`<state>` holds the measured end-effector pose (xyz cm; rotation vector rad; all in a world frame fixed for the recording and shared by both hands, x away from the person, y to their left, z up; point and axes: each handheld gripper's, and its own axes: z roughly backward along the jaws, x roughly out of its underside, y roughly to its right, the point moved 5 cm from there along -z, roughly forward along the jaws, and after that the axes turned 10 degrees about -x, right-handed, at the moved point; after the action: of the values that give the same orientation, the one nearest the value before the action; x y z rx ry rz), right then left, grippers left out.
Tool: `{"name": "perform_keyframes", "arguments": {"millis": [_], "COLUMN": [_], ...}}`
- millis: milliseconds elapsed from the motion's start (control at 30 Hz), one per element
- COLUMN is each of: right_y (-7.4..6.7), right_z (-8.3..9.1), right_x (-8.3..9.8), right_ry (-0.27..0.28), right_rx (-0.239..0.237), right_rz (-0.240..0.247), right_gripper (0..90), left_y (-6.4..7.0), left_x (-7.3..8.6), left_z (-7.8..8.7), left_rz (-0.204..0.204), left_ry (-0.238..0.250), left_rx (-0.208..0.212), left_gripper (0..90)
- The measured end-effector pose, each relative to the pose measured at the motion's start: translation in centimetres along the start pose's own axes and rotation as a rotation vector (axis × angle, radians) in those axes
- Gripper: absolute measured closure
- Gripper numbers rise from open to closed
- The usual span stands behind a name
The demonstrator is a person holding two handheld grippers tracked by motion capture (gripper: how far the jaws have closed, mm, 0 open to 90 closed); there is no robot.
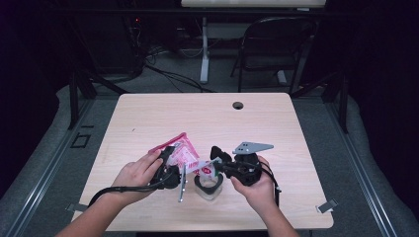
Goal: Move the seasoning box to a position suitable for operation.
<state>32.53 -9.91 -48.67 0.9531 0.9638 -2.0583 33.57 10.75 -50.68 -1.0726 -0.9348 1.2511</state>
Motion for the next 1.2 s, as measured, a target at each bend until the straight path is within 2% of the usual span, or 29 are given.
{"name": "perform_keyframes", "arguments": {"millis": [200,300,333,400,667,733,967,1000,1033,1067,1200], "right_y": [0.1,0.1,0.1,0.1,0.2,0.2,0.2,0.2,0.2,0.2,0.2], "right_z": [0.0,0.0,0.0,0.0,0.1,0.1,0.1,0.1,0.1,0.2,0.2], "right_x": [0.0,0.0,0.0,0.0,0.0,0.0,0.0,0.0,0.0,0.0,0.0], "right_ry": [-0.001,-0.003,-0.002,-0.002,-0.005,-0.005,-0.005,-0.005,-0.004,-0.009,-0.005], "right_rx": [0.003,0.004,0.004,0.005,0.009,0.009,0.009,0.009,0.009,0.01,0.01], "right_rz": [0.003,0.003,0.002,0.003,0.005,0.005,0.005,0.005,0.005,0.007,0.003], "right_gripper": [90.0,90.0,90.0,90.0,90.0,90.0,90.0,90.0,90.0,90.0,90.0], "left_y": [-0.2,-0.3,-0.4,-0.4,-0.7,-0.8,-1.0,-1.0,-1.1,-1.1,-1.3], "left_x": [-0.1,-0.2,-0.2,-0.3,-0.5,-0.5,-0.8,-0.8,-0.8,-0.8,-0.9], "left_z": [0.0,0.1,0.2,0.1,0.2,0.3,0.4,0.3,0.5,0.4,0.4], "left_rz": [-0.027,-0.046,-0.058,-0.057,-0.098,-0.118,-0.167,-0.167,-0.184,-0.184,-0.195], "left_ry": [0.007,0.005,-0.01,0.003,0.001,-0.004,0.007,0.017,-0.004,0.007,0.008], "left_rx": [-0.006,0.007,0.026,0.014,0.046,0.052,0.065,0.055,0.082,0.073,0.08], "left_gripper": [63.6,63.8,63.8,63.9,64.2,64.3,64.8,64.8,64.9,65.0,65.4]}}
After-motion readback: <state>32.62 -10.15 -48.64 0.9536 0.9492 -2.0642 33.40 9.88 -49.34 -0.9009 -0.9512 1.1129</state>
